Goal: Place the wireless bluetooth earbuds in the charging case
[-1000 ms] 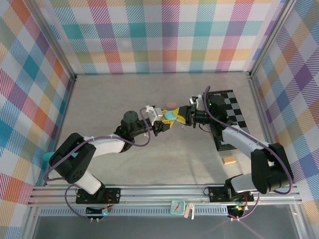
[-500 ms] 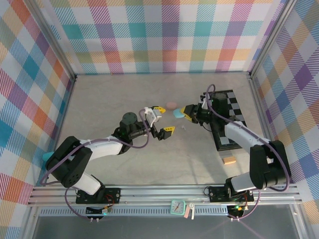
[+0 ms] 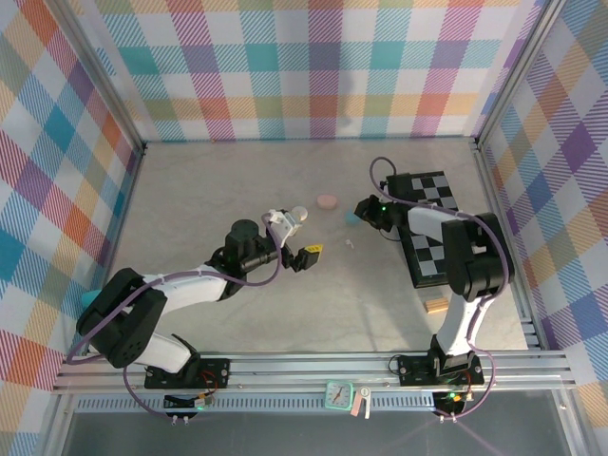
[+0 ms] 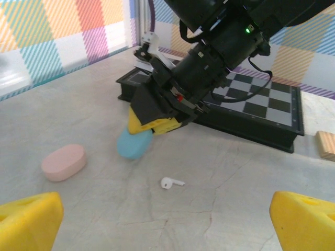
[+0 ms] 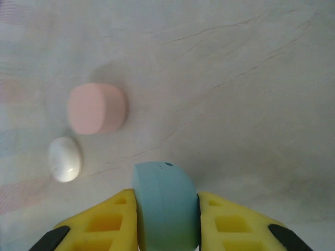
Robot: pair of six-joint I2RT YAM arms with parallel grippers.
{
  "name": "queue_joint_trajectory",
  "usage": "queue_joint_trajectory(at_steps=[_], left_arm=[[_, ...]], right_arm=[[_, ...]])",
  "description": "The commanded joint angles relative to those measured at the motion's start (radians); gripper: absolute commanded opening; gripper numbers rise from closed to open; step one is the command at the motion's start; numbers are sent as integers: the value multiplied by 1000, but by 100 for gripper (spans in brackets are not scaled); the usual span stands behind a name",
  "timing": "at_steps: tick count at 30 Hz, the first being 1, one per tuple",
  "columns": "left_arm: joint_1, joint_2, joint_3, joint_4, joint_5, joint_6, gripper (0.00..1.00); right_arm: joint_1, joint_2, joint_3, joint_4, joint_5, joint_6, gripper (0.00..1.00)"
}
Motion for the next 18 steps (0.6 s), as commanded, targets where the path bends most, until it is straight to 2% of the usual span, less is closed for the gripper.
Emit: queue_joint_trajectory(at_steps=[1,3,5,10,14,18], left_arm=[[15,-18,22,-85,-71,4,100],[19,-13,40,-129,-112,-5,100],[24,-3,63,-177,-170,-26,100],[34,48,189,-408,-336,-57,100],[43,129,338,-606,-411,-93,100],[47,242,513,-792,-447,-139,100]], right_arm=[[-13,37,45,-6,50,-44,19],[-16,52,56,-15,61,-58,26],[-16,50,65,-33,77,-79,36],[-16,-24,67,-75,87,-157,59],[-16,-111,41,-93,56,-203,70],[-16,-204,-11,-91,2,-213,75]])
